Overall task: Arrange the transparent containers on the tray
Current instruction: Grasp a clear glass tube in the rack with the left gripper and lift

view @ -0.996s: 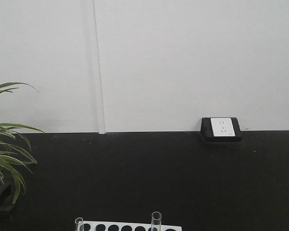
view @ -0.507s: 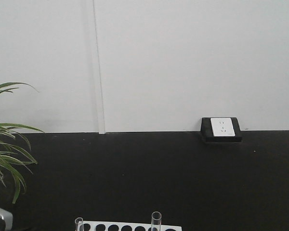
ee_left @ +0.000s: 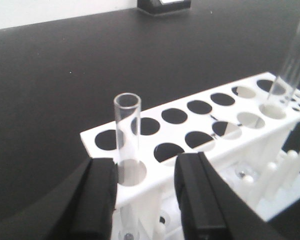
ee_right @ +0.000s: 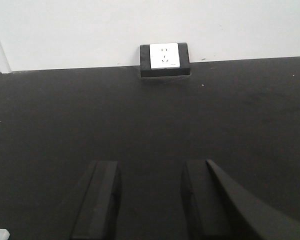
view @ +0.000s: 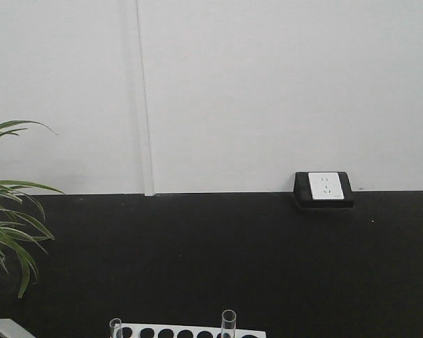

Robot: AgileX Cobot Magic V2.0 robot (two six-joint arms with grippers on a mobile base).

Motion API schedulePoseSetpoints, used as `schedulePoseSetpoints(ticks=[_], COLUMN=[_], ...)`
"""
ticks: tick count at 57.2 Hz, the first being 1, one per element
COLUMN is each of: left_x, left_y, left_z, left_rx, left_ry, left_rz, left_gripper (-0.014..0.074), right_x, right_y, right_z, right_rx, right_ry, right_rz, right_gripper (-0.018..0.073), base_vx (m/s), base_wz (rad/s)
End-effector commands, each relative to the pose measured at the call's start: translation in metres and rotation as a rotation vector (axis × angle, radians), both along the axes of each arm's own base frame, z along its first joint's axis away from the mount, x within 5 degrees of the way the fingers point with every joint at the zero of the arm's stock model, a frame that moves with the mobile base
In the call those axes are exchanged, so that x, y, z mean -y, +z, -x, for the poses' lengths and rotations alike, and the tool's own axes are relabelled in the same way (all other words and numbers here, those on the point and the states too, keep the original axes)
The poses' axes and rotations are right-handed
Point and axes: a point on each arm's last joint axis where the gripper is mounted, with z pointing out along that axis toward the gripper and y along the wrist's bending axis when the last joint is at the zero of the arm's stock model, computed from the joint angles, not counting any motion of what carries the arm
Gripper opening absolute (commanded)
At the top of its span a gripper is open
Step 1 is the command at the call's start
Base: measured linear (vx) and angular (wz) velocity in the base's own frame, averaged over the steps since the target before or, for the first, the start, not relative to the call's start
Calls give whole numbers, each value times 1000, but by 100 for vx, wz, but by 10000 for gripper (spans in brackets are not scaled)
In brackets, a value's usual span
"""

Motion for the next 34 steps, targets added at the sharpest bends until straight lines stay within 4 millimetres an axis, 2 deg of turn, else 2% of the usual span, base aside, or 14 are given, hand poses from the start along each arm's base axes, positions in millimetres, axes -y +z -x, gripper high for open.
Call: schedulePoseSetpoints(ticks=[1,23,34], left_x=[3,6,10], left_y=[12,8,19], left_z=[-10,-14,-26], left_rx=[92,119,144], left_ry=[38,29,30], left_rz=[110,137,139], left_gripper=[419,433,444], right_x=[-1,-1,-1], right_y=[17,17,17], right_z=[-4,-4,-4], right_rx=[103,103,103], right_ry=[8,8,8], right_rz=[2,3,3], right_gripper=[378,378,378], base_vx=[0,0,0], base_wz=[0,0,0])
